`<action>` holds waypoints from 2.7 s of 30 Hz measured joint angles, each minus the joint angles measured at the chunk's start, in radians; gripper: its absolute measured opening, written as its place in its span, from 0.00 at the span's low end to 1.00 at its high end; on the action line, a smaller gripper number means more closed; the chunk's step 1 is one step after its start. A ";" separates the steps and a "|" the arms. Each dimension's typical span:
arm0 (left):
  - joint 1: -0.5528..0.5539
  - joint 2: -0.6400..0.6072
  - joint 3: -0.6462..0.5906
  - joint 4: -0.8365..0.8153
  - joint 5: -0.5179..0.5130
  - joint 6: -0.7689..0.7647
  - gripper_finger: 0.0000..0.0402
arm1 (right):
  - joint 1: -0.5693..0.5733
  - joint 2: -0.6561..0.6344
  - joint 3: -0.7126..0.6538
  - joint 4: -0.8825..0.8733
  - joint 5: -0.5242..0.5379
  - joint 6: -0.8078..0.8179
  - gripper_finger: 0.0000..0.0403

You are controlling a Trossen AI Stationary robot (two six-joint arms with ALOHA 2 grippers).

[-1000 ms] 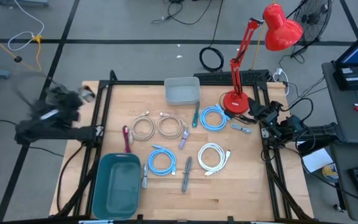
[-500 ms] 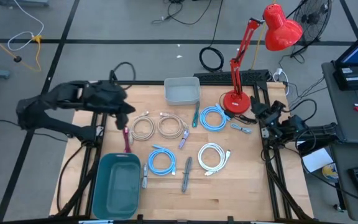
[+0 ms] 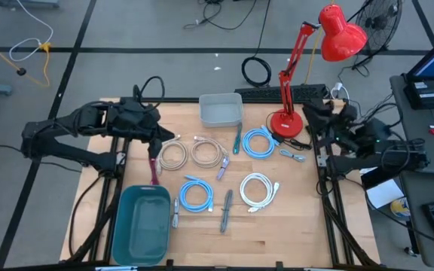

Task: Pick & Place USB Port
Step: Put the light blue charger cable into the gray bin

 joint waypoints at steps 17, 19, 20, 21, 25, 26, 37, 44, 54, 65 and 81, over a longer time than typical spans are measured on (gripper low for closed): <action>0.000 0.001 -0.007 -0.002 -0.019 -0.020 0.09 | 0.000 0.425 0.192 -0.206 -0.099 -0.030 0.32; 0.000 0.001 -0.007 -0.002 -0.025 -0.020 0.09 | 0.000 0.452 0.222 -0.284 -0.100 -0.030 0.32; 0.000 0.001 -0.007 -0.002 -0.026 -0.020 0.09 | 0.000 0.466 0.241 -0.335 -0.101 -0.030 0.32; 0.000 0.001 -0.007 -0.002 -0.026 -0.020 0.09 | 0.000 0.478 0.263 -0.388 -0.101 -0.030 0.32; 0.000 0.001 -0.007 -0.003 -0.026 -0.018 0.09 | 0.000 0.527 0.348 -0.611 -0.100 -0.030 0.32; 0.000 0.001 -0.007 -0.003 -0.026 -0.016 0.09 | 0.000 0.541 0.366 -0.661 -0.101 -0.030 0.32; 0.000 0.002 -0.007 -0.005 -0.052 -0.019 0.09 | -0.007 0.640 0.408 -1.109 -0.105 0.100 0.32; 0.000 0.025 -0.007 -0.007 -0.053 -0.015 0.09 | -0.007 0.690 0.408 -1.220 -0.197 0.155 0.32; -0.003 0.098 -0.007 -0.020 -0.052 -0.015 0.09 | -0.005 0.700 0.408 -1.305 -0.439 0.209 0.32; -0.003 0.113 -0.007 -0.064 -0.052 -0.019 0.09 | -0.006 0.677 0.298 -1.497 -0.302 0.284 0.32; -0.004 0.112 -0.007 -0.071 -0.049 -0.023 0.09 | -0.007 0.631 -0.021 -1.266 -0.239 0.363 0.32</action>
